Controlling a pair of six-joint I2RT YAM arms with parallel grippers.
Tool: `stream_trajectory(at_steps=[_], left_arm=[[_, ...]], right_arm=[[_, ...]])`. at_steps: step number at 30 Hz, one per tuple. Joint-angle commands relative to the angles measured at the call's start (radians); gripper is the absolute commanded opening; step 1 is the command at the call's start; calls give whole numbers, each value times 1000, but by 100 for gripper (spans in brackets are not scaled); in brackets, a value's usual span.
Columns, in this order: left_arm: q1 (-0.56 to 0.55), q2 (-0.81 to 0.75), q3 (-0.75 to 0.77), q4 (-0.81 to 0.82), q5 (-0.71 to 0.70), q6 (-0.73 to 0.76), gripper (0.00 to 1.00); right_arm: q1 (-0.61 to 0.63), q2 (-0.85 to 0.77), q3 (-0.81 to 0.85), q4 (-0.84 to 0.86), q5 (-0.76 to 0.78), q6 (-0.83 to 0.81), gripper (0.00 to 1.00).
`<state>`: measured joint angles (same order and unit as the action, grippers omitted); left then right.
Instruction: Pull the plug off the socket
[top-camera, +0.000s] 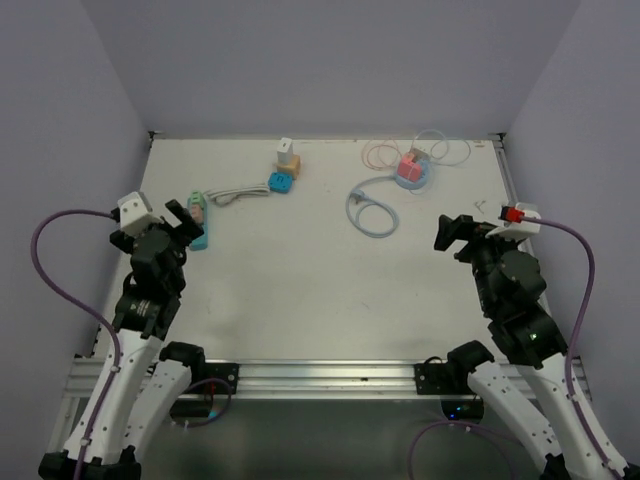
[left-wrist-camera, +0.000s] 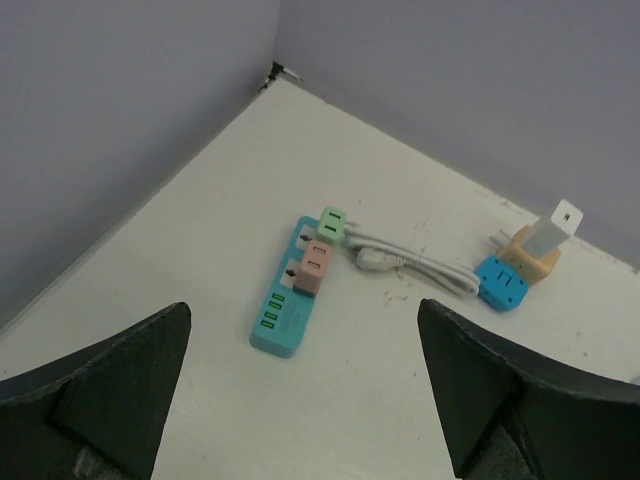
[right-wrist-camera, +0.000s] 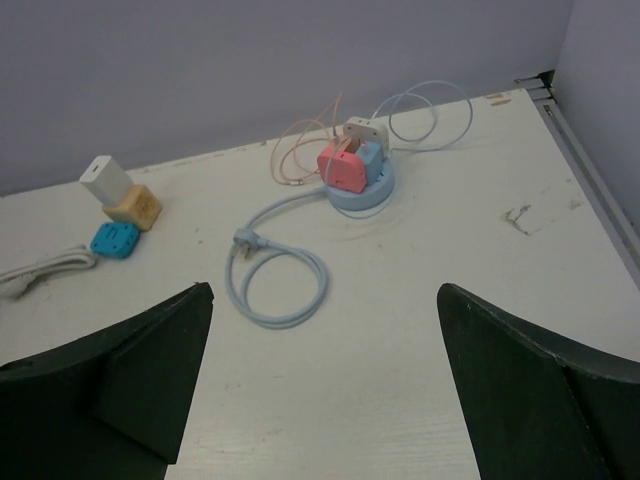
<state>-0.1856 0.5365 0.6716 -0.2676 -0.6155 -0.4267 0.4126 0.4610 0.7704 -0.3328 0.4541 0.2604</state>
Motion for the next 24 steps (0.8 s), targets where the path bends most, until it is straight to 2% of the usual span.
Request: stream_trajectory(at_steps=[1,7,14,20,24], left_arm=[[0,130,45,30,101,28,100],[12,388,112,-45,168,19,100],[185,688,146,-41,370,-4,99],[216,917,226,-30,327,37,98],[221,1014,252,20,306,94,95]], right_arm=[[3,28,43,-3,-51,-10,99],[3,50,46,-3,-95,-7,99],[3,65,46,-3,-164,-10,99],[5,56,44,-11,-212,-4,99],[5,31,35,-5,-215,-1,99]])
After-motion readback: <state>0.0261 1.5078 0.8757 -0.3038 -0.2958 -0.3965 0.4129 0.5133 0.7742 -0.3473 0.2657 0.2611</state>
